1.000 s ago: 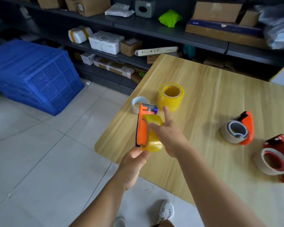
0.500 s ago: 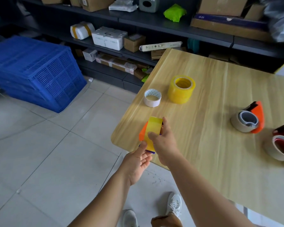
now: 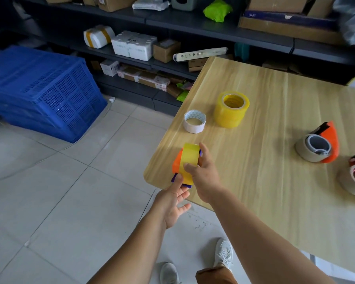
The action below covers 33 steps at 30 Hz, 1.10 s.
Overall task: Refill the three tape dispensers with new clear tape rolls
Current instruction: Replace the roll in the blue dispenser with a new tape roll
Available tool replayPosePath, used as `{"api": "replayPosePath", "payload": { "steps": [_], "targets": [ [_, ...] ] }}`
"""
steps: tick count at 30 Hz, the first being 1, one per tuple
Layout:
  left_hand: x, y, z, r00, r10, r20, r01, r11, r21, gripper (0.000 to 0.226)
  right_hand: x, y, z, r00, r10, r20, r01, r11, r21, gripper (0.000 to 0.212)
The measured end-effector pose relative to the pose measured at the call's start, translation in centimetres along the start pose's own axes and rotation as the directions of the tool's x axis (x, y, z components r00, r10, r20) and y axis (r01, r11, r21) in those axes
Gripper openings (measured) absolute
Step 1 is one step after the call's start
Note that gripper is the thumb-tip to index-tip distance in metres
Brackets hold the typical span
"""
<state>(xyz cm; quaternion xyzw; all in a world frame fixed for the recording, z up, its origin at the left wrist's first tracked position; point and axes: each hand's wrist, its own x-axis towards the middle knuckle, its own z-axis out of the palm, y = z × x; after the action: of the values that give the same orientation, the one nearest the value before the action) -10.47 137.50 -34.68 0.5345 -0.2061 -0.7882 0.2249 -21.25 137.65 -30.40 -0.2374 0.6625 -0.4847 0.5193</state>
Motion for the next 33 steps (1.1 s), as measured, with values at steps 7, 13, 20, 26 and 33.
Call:
{"api": "replayPosePath", "payload": {
  "steps": [7, 13, 20, 26, 33],
  "targets": [
    [0.2, 0.5, -1.0, 0.993, -0.08, 0.083, 0.081, 0.997, -0.013, 0.064, 1.0, 0.2, 0.2, 0.997, 0.074, 0.001, -0.074, 0.996, 0.05, 0.078],
    [1.0, 1.7, -0.2, 0.971, -0.238, 0.022, 0.239, 0.967, -0.089, 0.081, 1.3, 0.2, 0.1, 0.994, 0.111, -0.003, -0.111, 0.992, 0.061, 0.073],
    [0.8, 2.5, 0.8, 0.952, -0.306, 0.003, 0.306, 0.952, -0.023, 0.056, 1.6, 0.4, 0.6, 0.985, 0.148, -0.084, -0.141, 0.986, 0.085, 0.068],
    [1.0, 2.2, 0.8, 0.96, -0.278, -0.026, 0.277, 0.961, -0.013, 0.051, 1.5, 0.2, 0.5, 0.97, 0.191, -0.153, -0.18, 0.98, 0.079, 0.055],
    [1.2, 1.3, 0.5, 0.97, -0.231, -0.08, 0.235, 0.97, 0.053, 0.067, 1.8, 1.4, 2.7, 0.955, 0.188, -0.231, -0.16, 0.978, 0.134, 0.058]
  ]
}}
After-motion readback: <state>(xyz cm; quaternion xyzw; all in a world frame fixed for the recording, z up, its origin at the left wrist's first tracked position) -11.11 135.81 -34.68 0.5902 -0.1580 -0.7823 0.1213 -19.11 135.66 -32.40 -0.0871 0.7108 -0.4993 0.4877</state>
